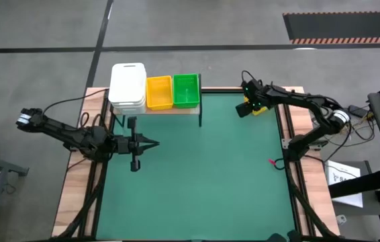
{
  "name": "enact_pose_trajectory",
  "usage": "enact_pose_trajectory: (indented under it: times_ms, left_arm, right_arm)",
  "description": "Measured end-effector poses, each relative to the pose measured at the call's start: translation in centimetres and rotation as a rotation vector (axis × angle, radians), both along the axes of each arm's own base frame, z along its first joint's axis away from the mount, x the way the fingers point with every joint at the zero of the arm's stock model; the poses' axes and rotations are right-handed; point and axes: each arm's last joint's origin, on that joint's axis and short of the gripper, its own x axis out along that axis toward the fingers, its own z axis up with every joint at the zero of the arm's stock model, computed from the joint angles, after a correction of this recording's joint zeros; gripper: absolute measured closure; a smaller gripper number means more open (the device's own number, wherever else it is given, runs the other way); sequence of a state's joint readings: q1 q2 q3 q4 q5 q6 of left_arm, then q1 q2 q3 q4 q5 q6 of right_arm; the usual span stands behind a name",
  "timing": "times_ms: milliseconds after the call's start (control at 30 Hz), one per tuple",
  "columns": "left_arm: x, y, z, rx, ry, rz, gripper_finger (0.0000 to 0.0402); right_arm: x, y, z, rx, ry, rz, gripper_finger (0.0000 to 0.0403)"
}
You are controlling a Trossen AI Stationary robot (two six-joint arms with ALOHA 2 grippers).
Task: Stack baskets on shelf by color
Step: Stack the yellow basket on the yellow basket on the shelf
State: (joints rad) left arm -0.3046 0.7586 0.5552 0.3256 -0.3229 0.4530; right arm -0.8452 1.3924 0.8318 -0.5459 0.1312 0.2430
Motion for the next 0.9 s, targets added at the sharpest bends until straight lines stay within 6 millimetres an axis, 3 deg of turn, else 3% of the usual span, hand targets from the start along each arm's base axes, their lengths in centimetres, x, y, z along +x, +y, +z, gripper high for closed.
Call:
enact_pose_trajectory:
  times_ms: [133, 300, 467, 667, 800, 900]
  left_arm:
    - [-0.1, 0.0, -0.1, 0.004, 0.0, 0.002, 0.0402]
    - [-0.7, 0.3, 0.4, 0.064, -0.025, 0.048, 0.0402]
    - [-1.9, 1.1, 1.2, 0.077, -0.062, 0.175, 0.0401]
    - [-2.3, 1.2, -0.6, 0.079, -0.047, 0.176, 0.0401]
    - [-2.2, 1.1, -2.8, 0.048, -0.088, 0.174, 0.0401]
    - [-2.6, 1.3, -3.2, 0.078, -0.18, 0.193, 0.0401]
  right_arm:
    - [0.2, -0.2, -0.8, 0.018, 0.02, 0.009, 0.029]
    - [0.1, 0.1, -0.1, -0.005, 0.016, 0.042, 0.038]
    - [0.2, 1.5, 1.9, -0.055, 0.039, 0.076, 0.0393]
    - [1.4, 4.8, 6.7, -0.144, 0.044, 0.173, 0.0394]
    - [2.9, 7.7, 11.2, -0.249, -0.002, 0.281, 0.0394]
    - [3.9, 10.2, 14.8, -0.345, -0.022, 0.359, 0.0394]
